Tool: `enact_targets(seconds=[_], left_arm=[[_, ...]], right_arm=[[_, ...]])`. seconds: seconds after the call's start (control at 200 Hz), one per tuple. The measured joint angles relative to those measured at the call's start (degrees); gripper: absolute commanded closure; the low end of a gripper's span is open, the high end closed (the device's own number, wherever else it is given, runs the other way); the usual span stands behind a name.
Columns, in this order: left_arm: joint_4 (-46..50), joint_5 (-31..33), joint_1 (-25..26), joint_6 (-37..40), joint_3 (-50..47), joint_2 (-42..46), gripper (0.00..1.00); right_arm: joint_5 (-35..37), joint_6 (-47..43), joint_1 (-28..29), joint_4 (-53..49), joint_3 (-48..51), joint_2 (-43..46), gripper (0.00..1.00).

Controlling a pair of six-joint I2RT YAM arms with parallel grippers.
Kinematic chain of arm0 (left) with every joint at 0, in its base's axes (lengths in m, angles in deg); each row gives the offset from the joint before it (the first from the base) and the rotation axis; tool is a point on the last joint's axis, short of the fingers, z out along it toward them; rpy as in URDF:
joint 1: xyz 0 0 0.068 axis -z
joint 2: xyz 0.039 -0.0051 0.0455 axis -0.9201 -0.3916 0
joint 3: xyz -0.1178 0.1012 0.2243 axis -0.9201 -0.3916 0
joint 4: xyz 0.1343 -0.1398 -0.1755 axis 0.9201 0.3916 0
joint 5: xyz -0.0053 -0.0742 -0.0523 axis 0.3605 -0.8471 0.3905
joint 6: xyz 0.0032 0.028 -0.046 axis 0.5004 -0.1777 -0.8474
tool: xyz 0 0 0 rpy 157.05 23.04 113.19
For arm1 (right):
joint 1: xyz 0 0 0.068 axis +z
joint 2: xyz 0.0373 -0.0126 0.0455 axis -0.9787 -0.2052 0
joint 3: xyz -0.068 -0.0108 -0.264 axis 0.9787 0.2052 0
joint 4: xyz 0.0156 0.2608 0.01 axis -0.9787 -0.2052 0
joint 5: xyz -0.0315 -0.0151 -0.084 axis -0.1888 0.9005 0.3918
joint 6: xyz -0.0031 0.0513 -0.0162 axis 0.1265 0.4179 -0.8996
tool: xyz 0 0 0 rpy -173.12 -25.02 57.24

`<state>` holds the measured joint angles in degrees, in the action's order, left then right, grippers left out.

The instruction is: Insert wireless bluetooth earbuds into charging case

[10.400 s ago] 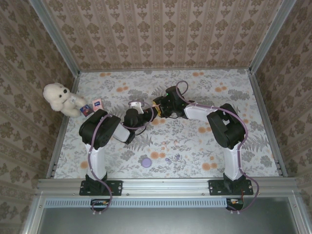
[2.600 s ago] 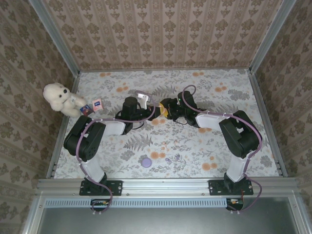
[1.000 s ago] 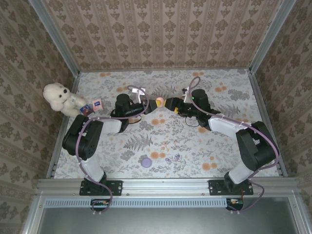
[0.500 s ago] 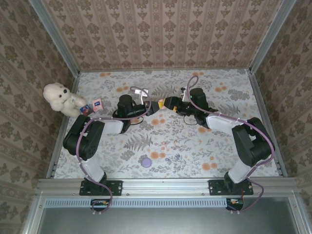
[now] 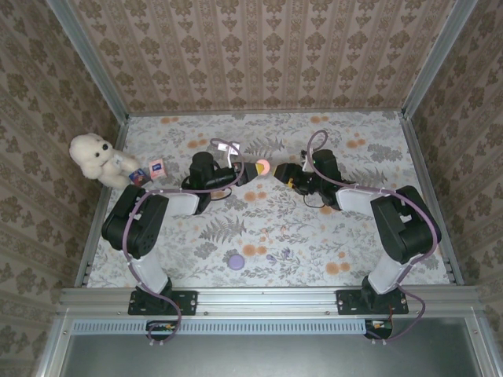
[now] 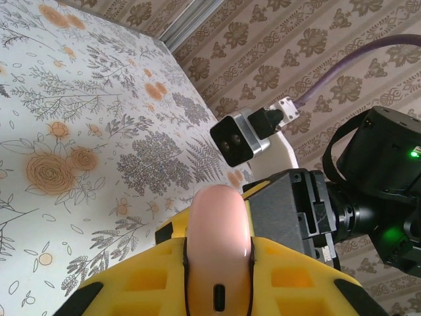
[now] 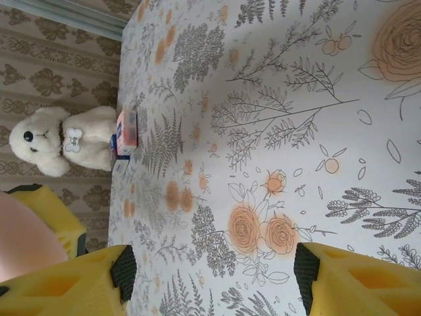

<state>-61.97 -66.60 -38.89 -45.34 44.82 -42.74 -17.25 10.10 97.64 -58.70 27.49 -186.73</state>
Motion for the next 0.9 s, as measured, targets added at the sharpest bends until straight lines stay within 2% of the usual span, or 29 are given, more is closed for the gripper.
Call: enact_targets(seconds=[0.47,0.9], left_arm=[[0.0,0.0,0.0,0.0,0.4,0.0,1.0],[0.3,-0.2,0.2,0.0,1.1,0.0,1.0]], right_arm=[[-1.2,0.7,0.8,1.2,0.1,4.5,0.32],[-1.4,0.6,3.3,1.0,-1.4,4.6,0.33]])
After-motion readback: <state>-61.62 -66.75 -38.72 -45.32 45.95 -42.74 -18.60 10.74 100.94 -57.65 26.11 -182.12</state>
